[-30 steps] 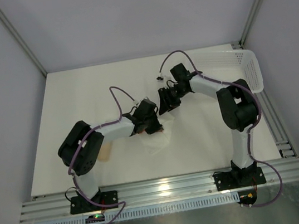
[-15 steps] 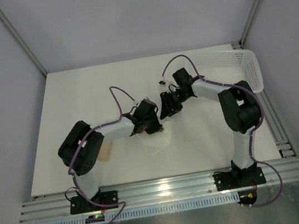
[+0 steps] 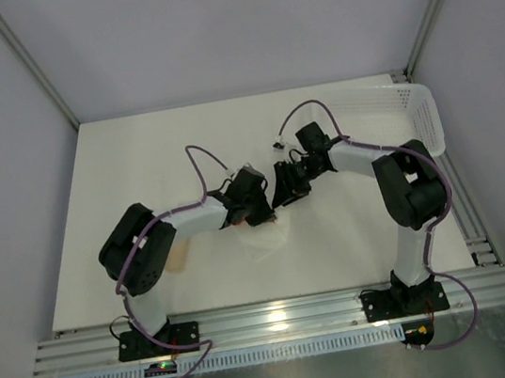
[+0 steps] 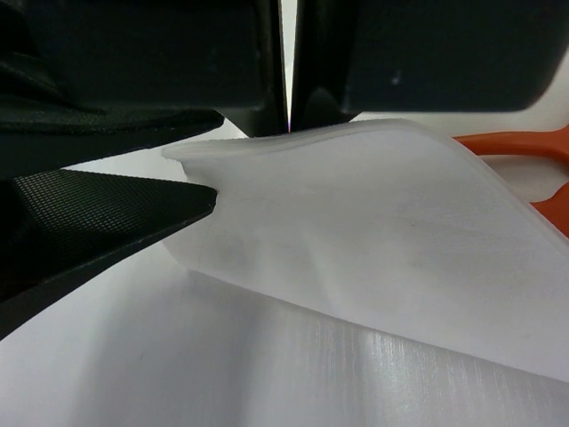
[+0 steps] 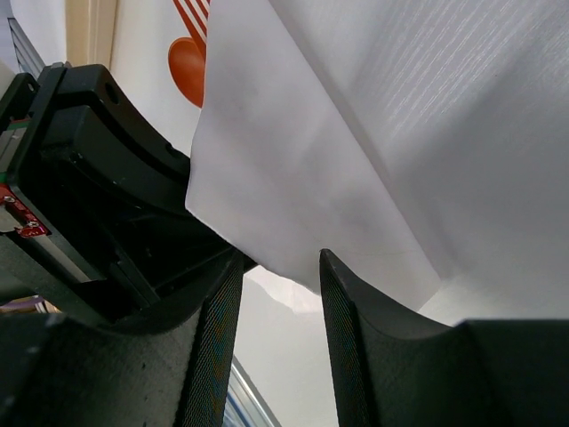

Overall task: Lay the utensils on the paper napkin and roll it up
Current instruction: Roll the napkin at the center of the board.

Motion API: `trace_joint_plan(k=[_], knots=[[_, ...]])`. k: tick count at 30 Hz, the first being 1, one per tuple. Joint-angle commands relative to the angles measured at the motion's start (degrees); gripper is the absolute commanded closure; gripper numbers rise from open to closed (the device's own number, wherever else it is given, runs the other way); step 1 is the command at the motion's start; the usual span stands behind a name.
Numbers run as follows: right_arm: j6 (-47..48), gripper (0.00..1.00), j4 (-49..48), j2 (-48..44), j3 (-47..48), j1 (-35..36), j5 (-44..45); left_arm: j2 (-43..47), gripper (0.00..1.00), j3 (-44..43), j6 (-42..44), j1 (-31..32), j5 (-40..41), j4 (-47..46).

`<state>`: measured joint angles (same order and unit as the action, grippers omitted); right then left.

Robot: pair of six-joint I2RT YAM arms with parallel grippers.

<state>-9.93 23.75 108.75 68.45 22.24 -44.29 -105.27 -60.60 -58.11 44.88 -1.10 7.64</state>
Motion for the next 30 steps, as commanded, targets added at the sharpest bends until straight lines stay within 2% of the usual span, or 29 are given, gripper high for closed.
trace_joint_plan(k=[1, 30], knots=[[-2.1, 0.55, -2.6, -3.3, -1.3, -0.1, -0.8, -1.0, 1.0, -1.3, -0.1, 0.3, 0.6, 1.5], [0.2, 0.56, -1.8, 2.5, -0.7, -0.5, 2.0, -0.2, 1.0, -1.6, 0.1, 0.3, 2.2, 2.2]])
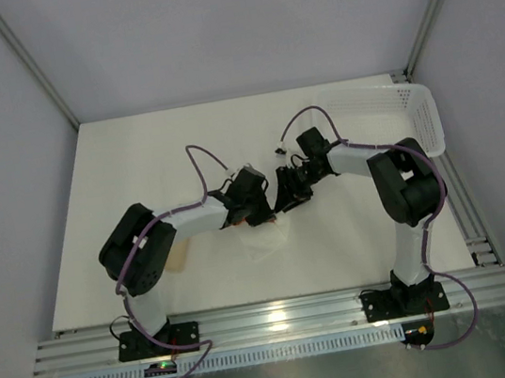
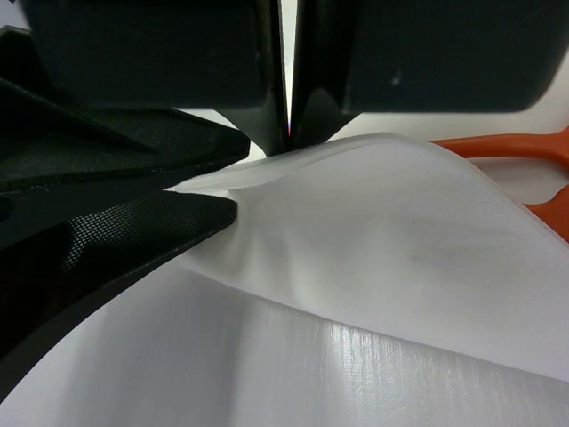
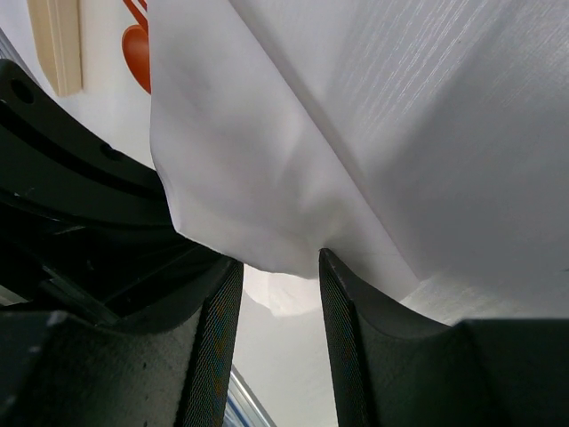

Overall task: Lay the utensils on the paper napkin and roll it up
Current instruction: Roll the napkin at the center of the board.

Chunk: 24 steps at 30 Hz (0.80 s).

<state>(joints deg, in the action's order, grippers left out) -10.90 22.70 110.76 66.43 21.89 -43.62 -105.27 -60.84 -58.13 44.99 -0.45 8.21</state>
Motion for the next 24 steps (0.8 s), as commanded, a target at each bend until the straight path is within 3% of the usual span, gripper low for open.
trace_joint_plan(k=[1, 14, 24], knots=[[1.1, 0.56, -0.8, 0.8, 1.4, -0.2, 1.6, -0.2, 1.0, -1.3, 0.1, 0.2, 1.5, 1.5], [1.1, 0.56, -0.6, 2.4, 1.8, -0.2, 3.3, 3.4, 0.89, 0.5, 0.1, 0.6, 2.2, 0.8], [1.4, 0.56, -0.3, 3.0, 2.0, -0.2, 4.4, 9.1, 0.9, 2.4, 0.9, 1.8, 5.6, 3.8]])
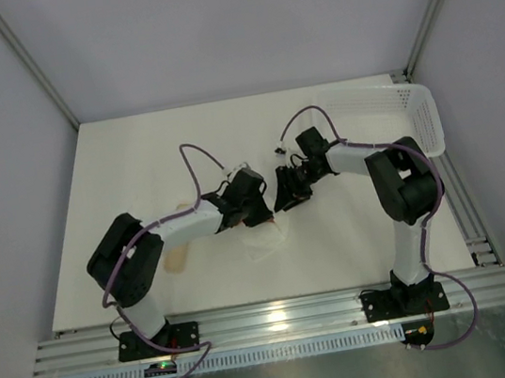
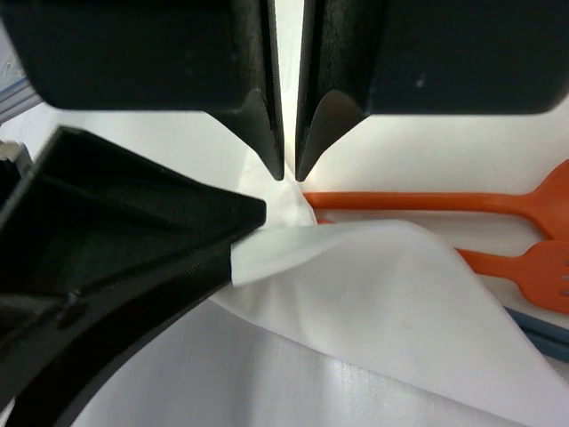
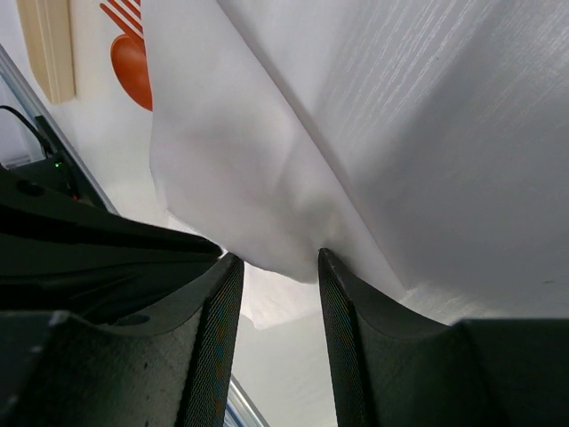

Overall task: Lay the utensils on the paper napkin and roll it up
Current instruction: Roll the napkin at the center of the board.

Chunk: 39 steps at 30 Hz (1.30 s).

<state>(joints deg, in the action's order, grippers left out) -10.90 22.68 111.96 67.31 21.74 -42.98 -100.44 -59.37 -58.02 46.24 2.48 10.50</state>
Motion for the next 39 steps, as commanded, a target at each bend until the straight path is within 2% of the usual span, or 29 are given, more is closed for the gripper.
trace_joint_plan(k=[1, 10, 15, 30, 35, 39], knots=[[1.4, 0.56, -0.3, 1.9, 1.2, 0.0, 3.8, 5.0, 0.91, 1.3, 0.9, 0.8, 3.1, 2.1], [1.8, 0.56, 0.2, 2.1, 1.1, 0.0, 4.7, 13.5, 0.92, 0.0, 3.4, 1.2, 9.5, 9.3], [1.9, 0.56, 0.3, 1.9, 1.0, 0.0, 5.3, 13.8, 0.89, -5.6, 5.5, 1.0, 12.0, 13.3], [2.5, 0.56, 0.9, 1.8, 1.1, 0.0, 6.6, 3.4, 0.89, -17.5, 8.5, -10.7, -0.6, 16.2], [2.5, 0.56, 1.1, 1.9, 1.6, 0.0, 6.4, 6.1, 1.0, -13.0, 7.2, -10.8, -1.4, 14.2], [2.7, 0.56, 1.5, 1.9, 1.9, 0.0, 6.6, 11.3, 1.0, -4.2, 4.5, -10.6, -4.0, 8.1]])
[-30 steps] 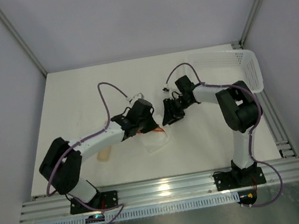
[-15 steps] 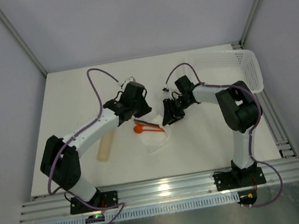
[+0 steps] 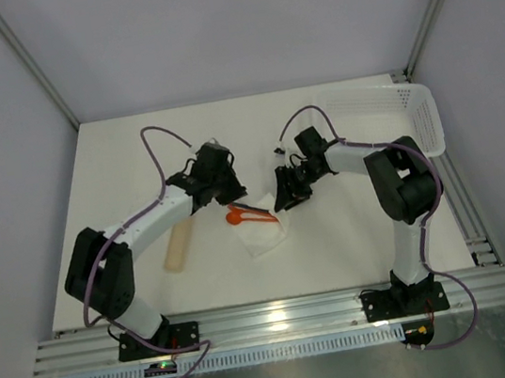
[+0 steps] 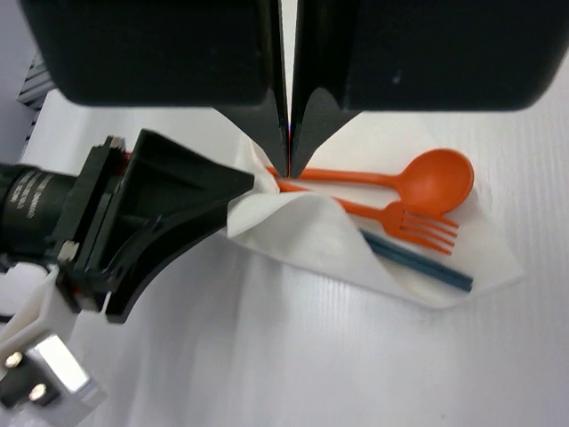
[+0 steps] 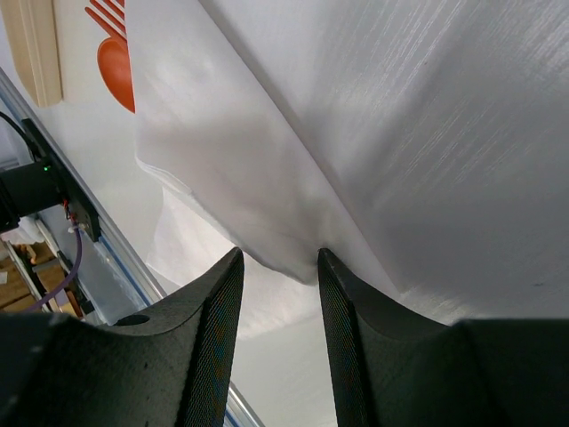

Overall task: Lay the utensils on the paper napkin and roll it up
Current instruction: Roll the napkin at the center of the board.

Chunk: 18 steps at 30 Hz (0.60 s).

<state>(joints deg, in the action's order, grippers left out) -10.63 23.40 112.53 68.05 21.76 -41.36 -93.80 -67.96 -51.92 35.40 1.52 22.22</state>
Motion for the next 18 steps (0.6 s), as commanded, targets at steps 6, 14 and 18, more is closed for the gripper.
trace_joint_plan(k=[6, 14, 18], knots=[[2.0, 0.56, 0.4, 1.2, 0.8, 0.1, 4.6, 8.0, 1.0, 12.9, -5.8, 3.7, -6.7, -15.8], [2.2, 0.56, 0.9, 1.1, 1.0, 0.1, 4.7, 1.9, 1.0, 15.0, -12.1, 8.6, -7.1, -28.5], [2.4, 0.56, 1.2, 0.8, 0.9, 0.1, 4.8, -1.6, 1.0, 15.1, -14.7, 9.1, -7.0, -31.6]])
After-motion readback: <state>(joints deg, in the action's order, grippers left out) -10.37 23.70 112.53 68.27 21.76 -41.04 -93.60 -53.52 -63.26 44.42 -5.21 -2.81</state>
